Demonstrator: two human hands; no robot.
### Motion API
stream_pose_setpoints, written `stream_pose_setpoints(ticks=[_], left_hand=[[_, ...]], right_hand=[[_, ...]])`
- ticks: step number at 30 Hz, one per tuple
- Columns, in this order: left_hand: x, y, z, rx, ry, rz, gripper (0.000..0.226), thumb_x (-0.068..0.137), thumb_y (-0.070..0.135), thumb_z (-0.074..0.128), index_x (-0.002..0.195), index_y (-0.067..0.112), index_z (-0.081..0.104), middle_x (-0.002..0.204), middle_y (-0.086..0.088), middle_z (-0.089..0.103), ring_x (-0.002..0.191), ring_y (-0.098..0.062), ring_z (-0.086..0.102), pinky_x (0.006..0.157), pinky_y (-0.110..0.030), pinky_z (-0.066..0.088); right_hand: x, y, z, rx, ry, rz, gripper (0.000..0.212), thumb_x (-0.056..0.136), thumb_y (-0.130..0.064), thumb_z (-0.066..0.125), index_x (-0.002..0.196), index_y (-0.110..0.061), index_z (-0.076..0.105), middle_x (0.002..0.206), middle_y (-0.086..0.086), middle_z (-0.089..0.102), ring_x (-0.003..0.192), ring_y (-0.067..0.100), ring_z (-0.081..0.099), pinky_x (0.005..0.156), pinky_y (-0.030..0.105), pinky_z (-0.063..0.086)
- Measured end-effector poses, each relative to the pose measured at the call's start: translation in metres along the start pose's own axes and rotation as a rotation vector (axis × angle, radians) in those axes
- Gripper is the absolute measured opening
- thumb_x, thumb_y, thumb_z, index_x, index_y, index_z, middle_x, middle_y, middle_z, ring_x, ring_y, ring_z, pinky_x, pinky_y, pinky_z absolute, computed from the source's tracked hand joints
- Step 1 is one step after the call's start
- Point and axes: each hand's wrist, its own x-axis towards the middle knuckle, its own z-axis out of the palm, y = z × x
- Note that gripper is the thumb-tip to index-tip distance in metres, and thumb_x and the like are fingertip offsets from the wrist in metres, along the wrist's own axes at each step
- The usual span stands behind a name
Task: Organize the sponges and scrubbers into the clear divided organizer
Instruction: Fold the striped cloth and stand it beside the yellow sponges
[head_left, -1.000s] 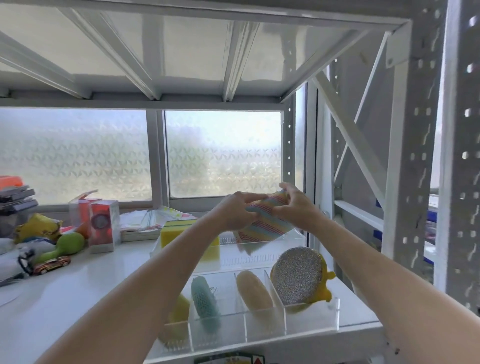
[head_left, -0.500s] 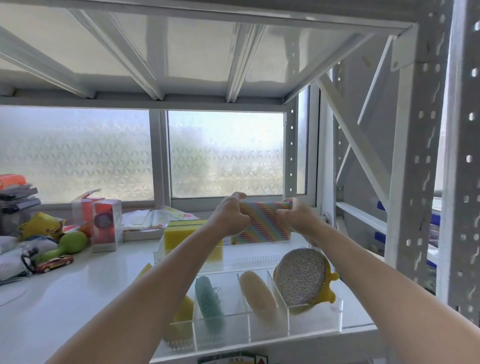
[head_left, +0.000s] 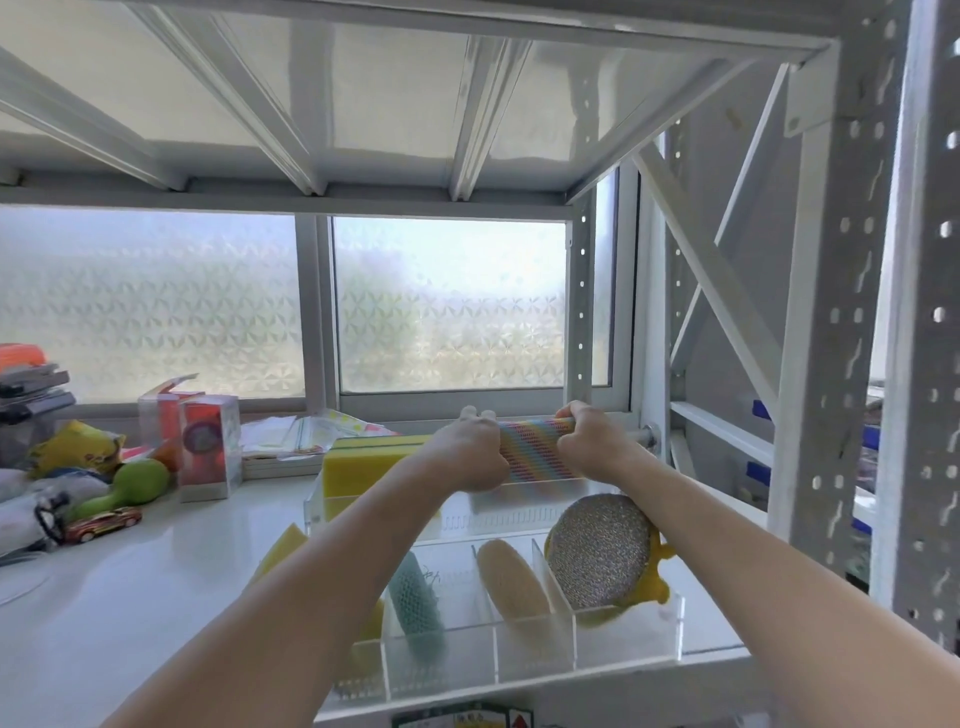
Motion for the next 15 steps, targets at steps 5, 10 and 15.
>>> stream_pose_setpoints(ticks=[5, 10, 15], left_hand=[[0.0009, 0.0014, -0.0029, 0.001, -0.001, 0.013, 0.052, 0.083, 0.017, 0.042, 0.134, 0.008, 0.038, 0.132, -0.011, 0.041, 0.117, -0.029, 0.050, 0.098, -0.038, 0.045], [0.0019, 0.0000, -0.0019, 0.059, -0.008, 0.017, 0.057, 0.084, 0.022, 0.042, 0.139, 0.011, 0.035, 0.137, -0.010, 0.041, 0.126, -0.027, 0.043, 0.105, -0.039, 0.039], [0.0043, -0.0021, -0.0025, 0.125, 0.034, 0.067, 0.049, 0.081, 0.027, 0.044, 0.129, 0.014, 0.047, 0.128, -0.009, 0.053, 0.119, -0.026, 0.048, 0.102, -0.037, 0.038]], right_hand=[[0.0017, -0.0023, -0.0068, -0.021, -0.012, 0.006, 0.032, 0.086, -0.006, 0.039, 0.117, -0.006, 0.049, 0.106, 0.013, 0.058, 0.099, 0.027, 0.058, 0.086, 0.039, 0.052], [-0.0006, -0.0015, -0.0066, -0.142, -0.067, 0.000, 0.040, 0.086, -0.008, 0.039, 0.125, -0.008, 0.047, 0.113, 0.011, 0.056, 0.103, 0.024, 0.054, 0.077, 0.030, 0.045], [-0.0021, -0.0031, -0.0104, -0.207, -0.086, -0.100, 0.050, 0.084, -0.009, 0.045, 0.135, -0.011, 0.046, 0.132, 0.011, 0.049, 0.119, 0.024, 0.050, 0.103, 0.036, 0.043]])
